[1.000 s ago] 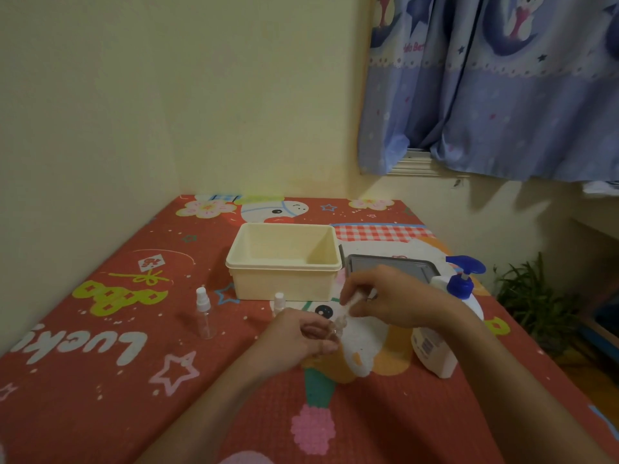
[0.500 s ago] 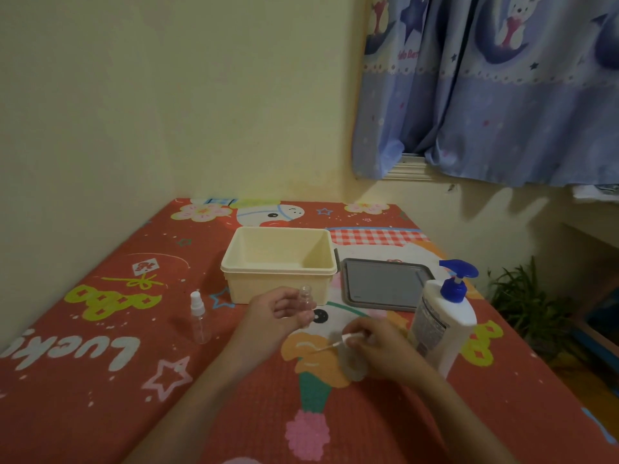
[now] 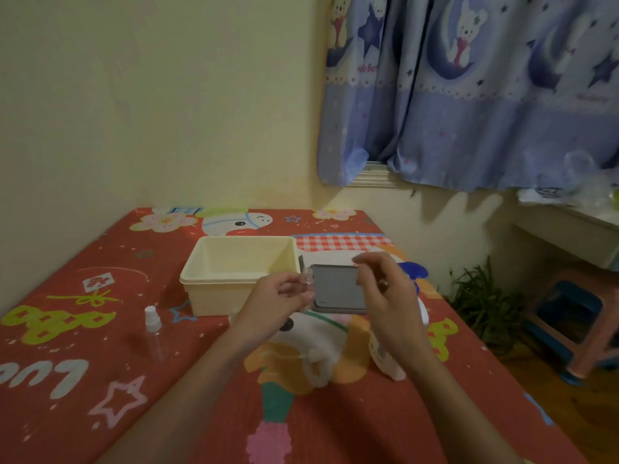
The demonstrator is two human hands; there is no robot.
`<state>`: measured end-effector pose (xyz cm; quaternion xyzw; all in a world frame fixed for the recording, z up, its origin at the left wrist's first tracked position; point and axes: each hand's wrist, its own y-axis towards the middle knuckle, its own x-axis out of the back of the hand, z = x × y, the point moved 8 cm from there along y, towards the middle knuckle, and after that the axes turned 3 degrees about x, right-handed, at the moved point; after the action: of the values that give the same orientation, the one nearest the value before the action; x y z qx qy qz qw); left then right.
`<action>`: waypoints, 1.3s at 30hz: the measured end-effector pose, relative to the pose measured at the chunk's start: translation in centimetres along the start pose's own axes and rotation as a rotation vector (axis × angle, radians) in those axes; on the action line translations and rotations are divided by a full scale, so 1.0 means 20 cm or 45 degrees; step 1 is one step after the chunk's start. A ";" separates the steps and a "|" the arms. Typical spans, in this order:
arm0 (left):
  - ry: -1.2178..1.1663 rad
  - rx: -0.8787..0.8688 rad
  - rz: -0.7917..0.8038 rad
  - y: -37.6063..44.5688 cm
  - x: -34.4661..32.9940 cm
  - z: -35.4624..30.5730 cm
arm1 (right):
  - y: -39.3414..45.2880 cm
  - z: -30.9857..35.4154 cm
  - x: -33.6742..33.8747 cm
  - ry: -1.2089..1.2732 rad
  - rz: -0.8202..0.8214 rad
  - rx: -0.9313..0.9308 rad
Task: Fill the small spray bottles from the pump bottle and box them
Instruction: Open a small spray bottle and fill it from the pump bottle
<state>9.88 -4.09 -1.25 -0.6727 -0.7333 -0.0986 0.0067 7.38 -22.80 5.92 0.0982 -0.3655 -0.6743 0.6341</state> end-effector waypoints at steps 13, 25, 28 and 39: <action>0.050 -0.072 0.153 0.07 -0.26 -0.09 | 0.13 -0.24 0.26 -0.468 0.296 -0.188; 0.187 -0.082 0.258 0.08 -0.44 -0.13 | 0.18 -0.27 0.25 -0.128 0.269 -0.511; 0.243 -0.115 0.263 0.07 -0.48 -0.16 | 0.20 -0.35 0.25 -0.098 0.111 -0.785; 0.217 -0.187 0.298 0.07 -0.53 -0.21 | 0.22 -0.43 0.21 -0.159 0.214 -0.929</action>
<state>11.83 -15.17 1.61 -0.7414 -0.6374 -0.2074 0.0311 15.16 -29.57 3.87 -0.2055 -0.1461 -0.7105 0.6569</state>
